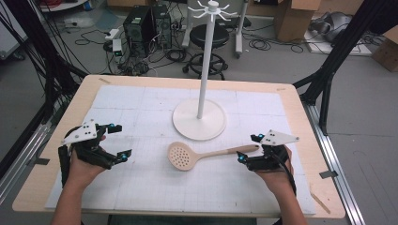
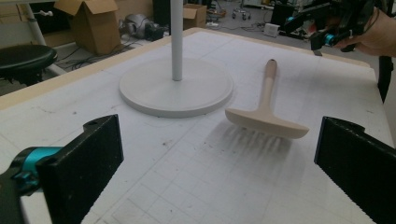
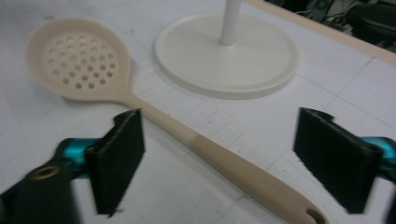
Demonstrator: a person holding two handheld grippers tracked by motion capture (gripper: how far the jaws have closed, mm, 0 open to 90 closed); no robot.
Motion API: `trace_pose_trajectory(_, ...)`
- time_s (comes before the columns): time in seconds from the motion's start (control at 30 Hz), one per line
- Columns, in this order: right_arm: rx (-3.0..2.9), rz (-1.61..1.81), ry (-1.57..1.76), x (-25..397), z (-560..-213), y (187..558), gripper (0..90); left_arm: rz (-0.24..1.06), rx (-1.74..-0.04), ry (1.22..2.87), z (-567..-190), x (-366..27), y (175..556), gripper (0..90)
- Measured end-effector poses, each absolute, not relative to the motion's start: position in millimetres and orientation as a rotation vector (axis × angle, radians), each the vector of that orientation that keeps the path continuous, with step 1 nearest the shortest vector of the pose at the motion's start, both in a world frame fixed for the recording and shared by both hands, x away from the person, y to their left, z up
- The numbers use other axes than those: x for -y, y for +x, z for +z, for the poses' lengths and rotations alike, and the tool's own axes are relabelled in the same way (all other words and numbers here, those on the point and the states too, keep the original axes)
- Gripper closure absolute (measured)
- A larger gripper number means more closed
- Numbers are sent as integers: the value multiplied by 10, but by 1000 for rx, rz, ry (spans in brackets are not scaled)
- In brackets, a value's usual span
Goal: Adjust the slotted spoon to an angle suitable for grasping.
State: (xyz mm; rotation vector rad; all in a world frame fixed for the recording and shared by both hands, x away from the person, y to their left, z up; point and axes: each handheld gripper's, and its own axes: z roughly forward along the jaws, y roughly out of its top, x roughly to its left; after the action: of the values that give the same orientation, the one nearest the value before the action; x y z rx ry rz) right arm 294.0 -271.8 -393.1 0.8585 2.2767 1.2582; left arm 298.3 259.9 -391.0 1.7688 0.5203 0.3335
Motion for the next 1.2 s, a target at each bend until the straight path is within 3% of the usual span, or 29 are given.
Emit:
trace_pose_trajectory(0.13, -2321, 1212, 821, 2557, -3931, 3031, 192, 334, -522, 1764, -3909, -2615, 2987, 17)
trace_pose_trajectory(0.27, -2361, 1178, 818, 2443, -3927, 3155, 421, 334, -519, 1766, -3912, -2604, 2992, 17)
trace_pose_trajectory(0.3, -2361, 1178, 818, 2443, -3927, 3155, 421, 333, -520, 1767, -3913, -2602, 2992, 17)
trace_pose_trajectory(0.37, -2381, 1186, 841, 2399, -3945, 3247, 554, 333, -521, 1768, -3914, -2603, 2993, 17)
trace_pose_trajectory(0.57, -2408, 1036, 877, 2363, -4046, 3346, 751, 332, -523, 1775, -3917, -2605, 2997, 17)
trace_pose_trajectory(0.9, -2423, 866, 994, 2440, -4195, 3455, 891, 331, -524, 1796, -3931, -2578, 3000, 17)
trace_pose_trajectory(1.2, -2439, 907, 1044, 2506, -4266, 3419, 896, 327, -523, 1798, -3937, -2570, 3004, 17)
